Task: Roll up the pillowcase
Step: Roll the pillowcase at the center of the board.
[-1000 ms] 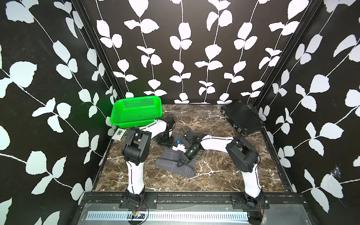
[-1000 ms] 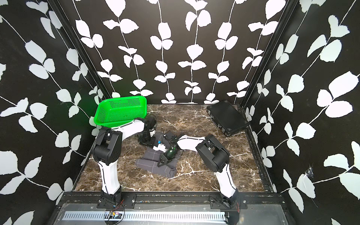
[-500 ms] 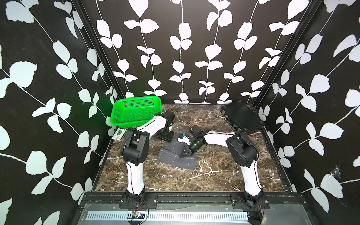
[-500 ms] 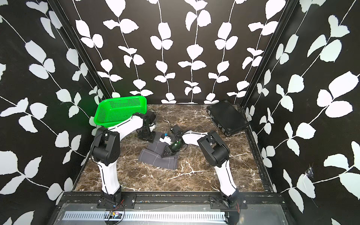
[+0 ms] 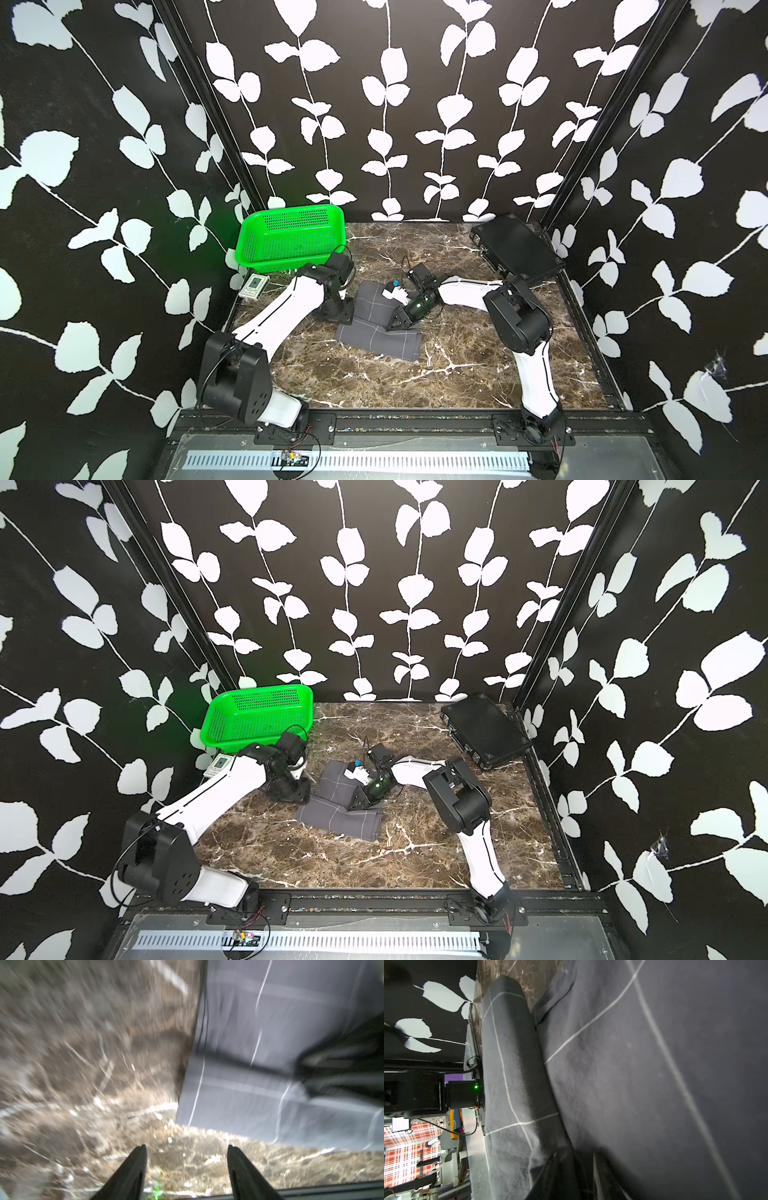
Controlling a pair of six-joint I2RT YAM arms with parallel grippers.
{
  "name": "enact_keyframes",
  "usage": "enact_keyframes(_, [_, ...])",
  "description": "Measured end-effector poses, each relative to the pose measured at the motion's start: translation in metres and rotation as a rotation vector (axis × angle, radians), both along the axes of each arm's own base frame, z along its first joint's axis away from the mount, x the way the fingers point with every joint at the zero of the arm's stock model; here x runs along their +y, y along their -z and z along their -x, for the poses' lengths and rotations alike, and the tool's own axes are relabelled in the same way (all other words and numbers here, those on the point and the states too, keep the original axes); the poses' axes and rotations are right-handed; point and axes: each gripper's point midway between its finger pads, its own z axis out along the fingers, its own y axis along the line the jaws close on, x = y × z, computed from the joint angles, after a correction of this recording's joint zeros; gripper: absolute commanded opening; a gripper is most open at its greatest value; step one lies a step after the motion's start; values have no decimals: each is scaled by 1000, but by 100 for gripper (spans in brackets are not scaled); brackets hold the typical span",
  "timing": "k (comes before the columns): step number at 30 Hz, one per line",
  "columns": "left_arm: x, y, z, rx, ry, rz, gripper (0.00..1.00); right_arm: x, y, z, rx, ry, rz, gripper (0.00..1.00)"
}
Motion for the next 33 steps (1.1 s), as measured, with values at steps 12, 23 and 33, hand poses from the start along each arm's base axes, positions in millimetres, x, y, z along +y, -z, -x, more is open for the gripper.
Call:
enact_keyframes(12, [-1, 55, 0, 115, -31, -47, 59, -22, -60, 2, -211, 18, -1, 36])
enact_keyframes(23, [-2, 62, -11, 113, -25, -70, 58, -43, -49, 60, -331, -86, 100, 28])
enact_keyframes(33, [-5, 56, -21, 91, -25, -68, 59, -53, 6, 39, -468, -172, 278, 20])
